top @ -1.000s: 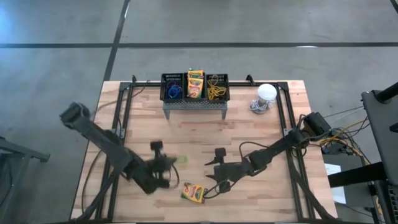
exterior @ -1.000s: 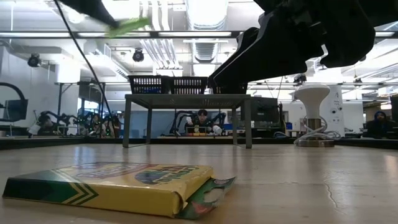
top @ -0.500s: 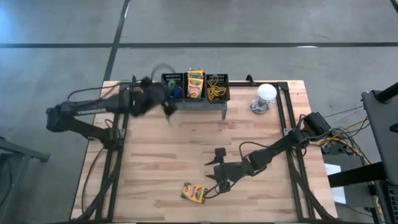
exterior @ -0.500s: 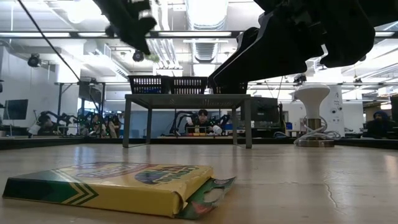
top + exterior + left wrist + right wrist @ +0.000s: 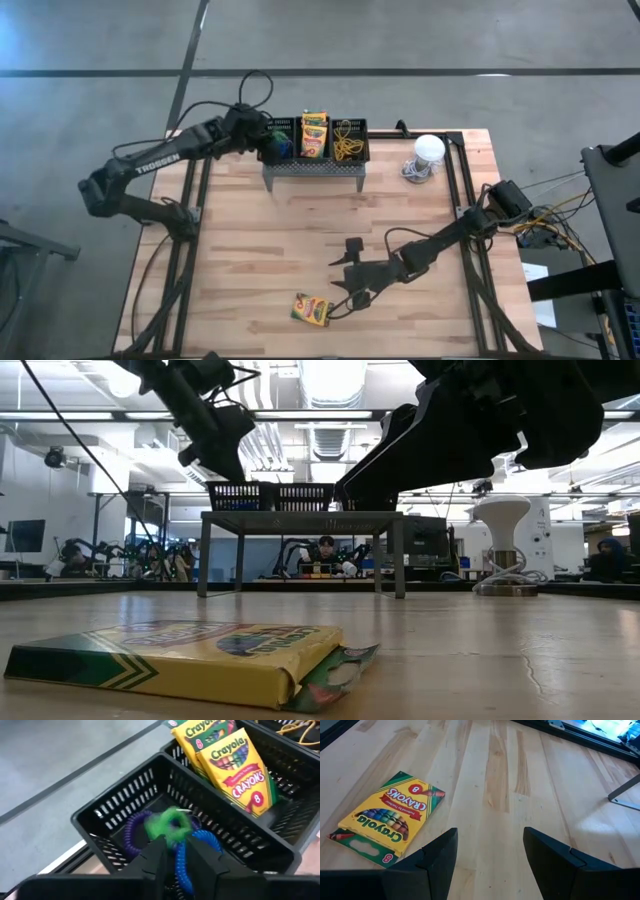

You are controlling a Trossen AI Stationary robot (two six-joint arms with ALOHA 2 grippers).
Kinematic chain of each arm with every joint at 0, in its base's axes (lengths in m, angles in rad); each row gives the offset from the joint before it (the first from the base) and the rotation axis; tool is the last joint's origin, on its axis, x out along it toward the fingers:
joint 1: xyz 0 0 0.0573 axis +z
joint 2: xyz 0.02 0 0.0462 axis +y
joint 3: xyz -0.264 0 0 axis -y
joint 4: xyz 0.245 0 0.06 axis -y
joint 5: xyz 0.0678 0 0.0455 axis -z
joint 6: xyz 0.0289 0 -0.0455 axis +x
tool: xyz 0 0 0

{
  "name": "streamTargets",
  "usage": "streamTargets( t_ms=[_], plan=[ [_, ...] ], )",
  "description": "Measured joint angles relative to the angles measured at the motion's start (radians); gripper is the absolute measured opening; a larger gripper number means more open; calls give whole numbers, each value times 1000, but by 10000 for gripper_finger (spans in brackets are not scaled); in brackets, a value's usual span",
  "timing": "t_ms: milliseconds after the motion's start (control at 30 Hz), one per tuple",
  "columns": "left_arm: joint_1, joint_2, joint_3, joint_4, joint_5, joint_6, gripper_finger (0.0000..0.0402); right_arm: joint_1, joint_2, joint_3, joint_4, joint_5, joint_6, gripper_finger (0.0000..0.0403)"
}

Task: Pick & Place Office Desk Supplies
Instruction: Put the green spring keychain into the left black basket on the shelf, then put the yellow crayon box into the middle black basket on the shelf

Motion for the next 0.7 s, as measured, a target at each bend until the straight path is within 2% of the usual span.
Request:
streamTargets(
  t_ms=[233, 400, 533, 700],
  plan=[
    [-1, -5, 1, -3, 17, -3, 140, 0, 0, 0, -1, 0, 14, 224],
    [-63, -42, 2, 0, 172, 4, 154, 0, 0, 0, 0, 0, 16, 224],
    [-266, -51, -22, -10, 182, 47, 138, 1, 0, 0, 1, -39, 7, 224],
    [-640, -51, -124, 78, 23, 72, 116, 2, 0, -2, 10, -188, -32, 224]
  ],
)
